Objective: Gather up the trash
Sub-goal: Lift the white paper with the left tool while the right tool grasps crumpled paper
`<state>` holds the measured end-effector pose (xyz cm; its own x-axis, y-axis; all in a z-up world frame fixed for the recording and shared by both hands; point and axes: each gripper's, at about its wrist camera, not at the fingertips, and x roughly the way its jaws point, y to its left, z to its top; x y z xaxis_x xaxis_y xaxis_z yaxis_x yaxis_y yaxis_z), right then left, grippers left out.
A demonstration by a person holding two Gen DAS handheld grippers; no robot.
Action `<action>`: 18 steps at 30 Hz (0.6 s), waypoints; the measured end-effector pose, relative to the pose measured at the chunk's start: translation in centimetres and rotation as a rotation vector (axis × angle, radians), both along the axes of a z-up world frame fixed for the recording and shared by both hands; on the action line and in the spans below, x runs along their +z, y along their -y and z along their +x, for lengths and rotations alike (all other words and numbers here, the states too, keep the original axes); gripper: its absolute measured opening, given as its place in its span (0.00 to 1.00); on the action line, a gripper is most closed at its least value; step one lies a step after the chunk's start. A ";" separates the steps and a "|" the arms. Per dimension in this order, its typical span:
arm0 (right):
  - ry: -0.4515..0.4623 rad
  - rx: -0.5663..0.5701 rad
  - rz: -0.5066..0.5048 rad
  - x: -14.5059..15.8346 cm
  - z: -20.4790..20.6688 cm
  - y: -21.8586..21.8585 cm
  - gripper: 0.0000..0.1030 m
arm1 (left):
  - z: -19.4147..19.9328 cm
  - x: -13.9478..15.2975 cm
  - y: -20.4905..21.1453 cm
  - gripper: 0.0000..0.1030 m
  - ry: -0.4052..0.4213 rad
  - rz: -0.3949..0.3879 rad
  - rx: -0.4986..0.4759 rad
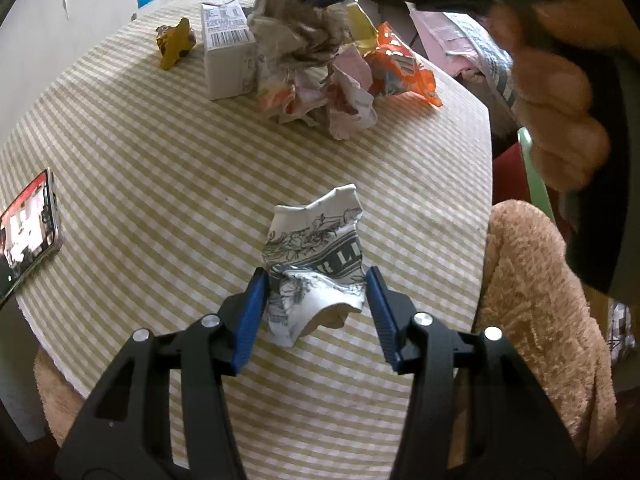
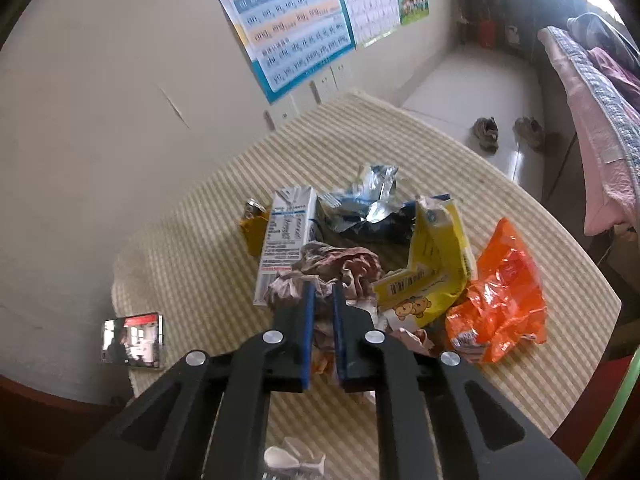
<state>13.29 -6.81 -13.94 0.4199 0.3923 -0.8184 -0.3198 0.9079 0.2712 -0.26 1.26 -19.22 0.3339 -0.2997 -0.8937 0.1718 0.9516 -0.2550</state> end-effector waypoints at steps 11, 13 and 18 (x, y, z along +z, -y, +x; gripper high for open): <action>-0.003 -0.058 0.100 1.2 -4.0 5.1 0.07 | 0.2 -0.4 -0.2 0.54 -0.029 -0.029 0.009; 0.003 -0.069 0.109 1.6 -4.8 5.9 0.02 | 0.1 -0.4 0.1 0.54 -0.029 -0.023 0.002; 0.006 -0.070 0.102 1.4 -6.4 6.9 0.02 | 0.1 -0.9 1.1 0.43 -0.041 -0.014 -0.020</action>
<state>6.91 -13.68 -12.51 0.4537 0.4433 -0.7731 -0.2582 0.8957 0.3621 -0.14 0.15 -20.12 0.2905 -0.3189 -0.9022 0.1798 0.9442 -0.2758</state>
